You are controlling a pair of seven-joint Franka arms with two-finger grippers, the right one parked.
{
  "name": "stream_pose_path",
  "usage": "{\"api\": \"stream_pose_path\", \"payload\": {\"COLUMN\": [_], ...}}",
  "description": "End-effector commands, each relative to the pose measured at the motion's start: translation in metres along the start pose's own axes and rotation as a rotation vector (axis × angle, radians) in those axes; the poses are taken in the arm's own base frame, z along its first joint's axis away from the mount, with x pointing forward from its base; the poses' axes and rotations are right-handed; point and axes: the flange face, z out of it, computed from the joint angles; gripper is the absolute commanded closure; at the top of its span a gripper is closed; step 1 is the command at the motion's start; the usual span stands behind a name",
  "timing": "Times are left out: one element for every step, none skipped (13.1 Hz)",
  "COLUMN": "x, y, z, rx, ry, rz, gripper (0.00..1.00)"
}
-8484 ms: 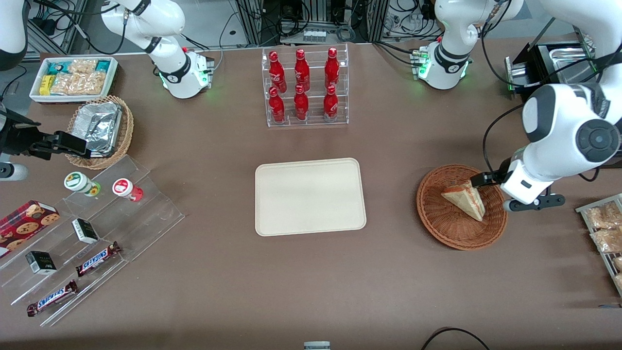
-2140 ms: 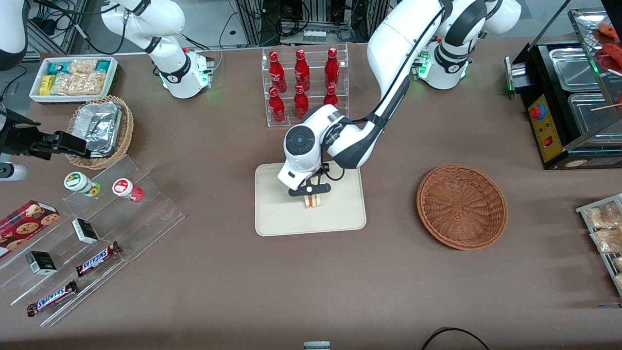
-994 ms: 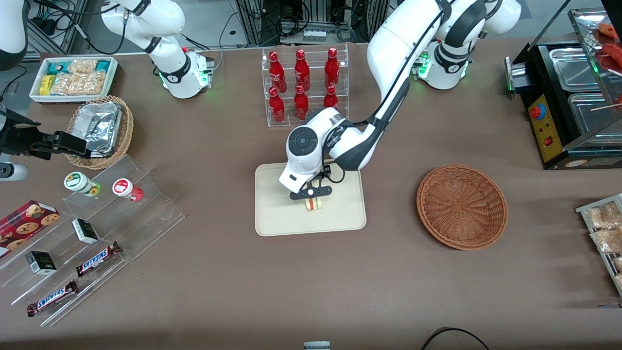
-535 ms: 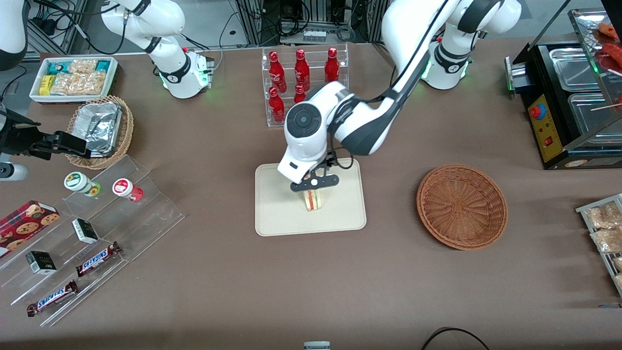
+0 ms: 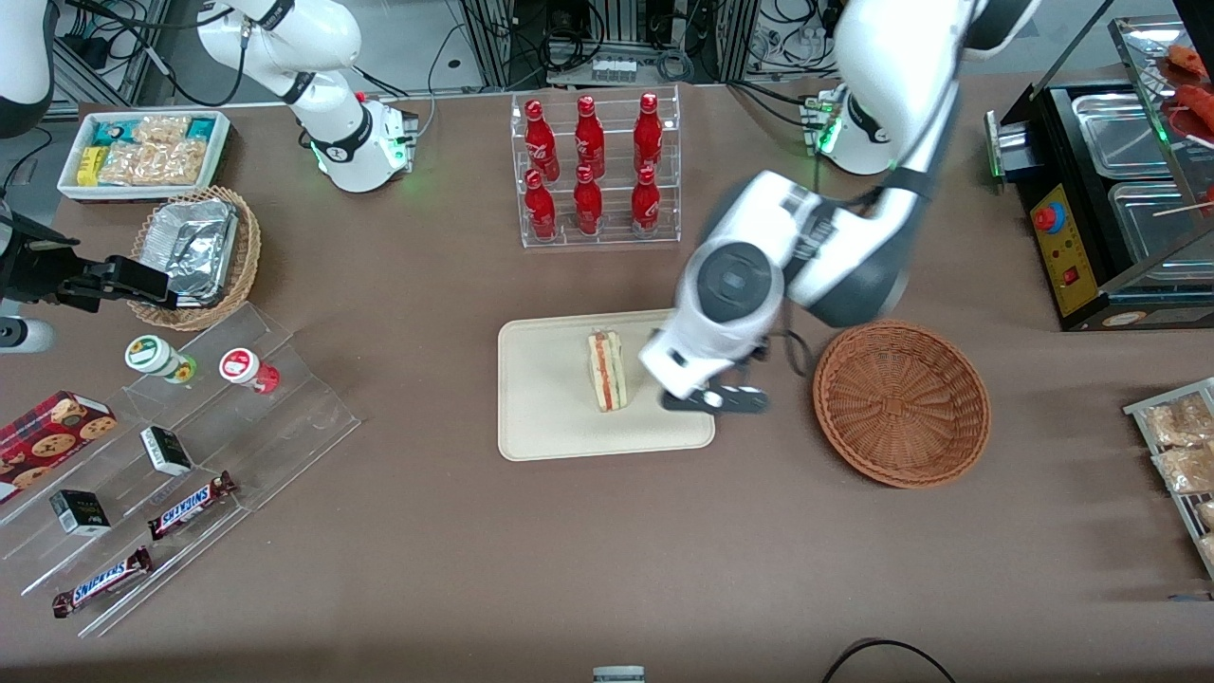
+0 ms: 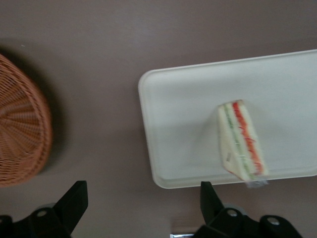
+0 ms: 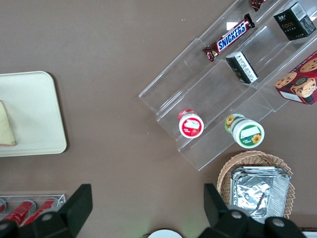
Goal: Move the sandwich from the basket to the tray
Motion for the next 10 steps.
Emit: {"api": "stream_pose_path", "payload": {"x": [-0.006, -0.002, 0.000, 0.002, 0.002, -0.002, -0.009, -0.022, -0.032, -0.044], "y": [-0.073, -0.105, -0.139, -0.178, -0.211, -0.242, -0.262, -0.271, -0.278, -0.288], "z": [-0.027, -0.038, -0.048, -0.057, -0.065, -0.072, -0.077, -0.081, -0.086, -0.093], "rx": [0.000, -0.007, -0.014, -0.025, -0.036, -0.045, -0.047, -0.044, -0.043, -0.042], "ry": [-0.027, -0.037, -0.050, -0.061, -0.066, -0.068, -0.066, -0.060, -0.056, -0.050], "rz": [0.069, 0.086, 0.114, 0.131, 0.146, 0.147, 0.122, 0.109, 0.098, 0.082], "gripper": [0.00, 0.00, 0.00, 0.00, 0.00, 0.00, 0.00, 0.00, 0.00, 0.00]}}
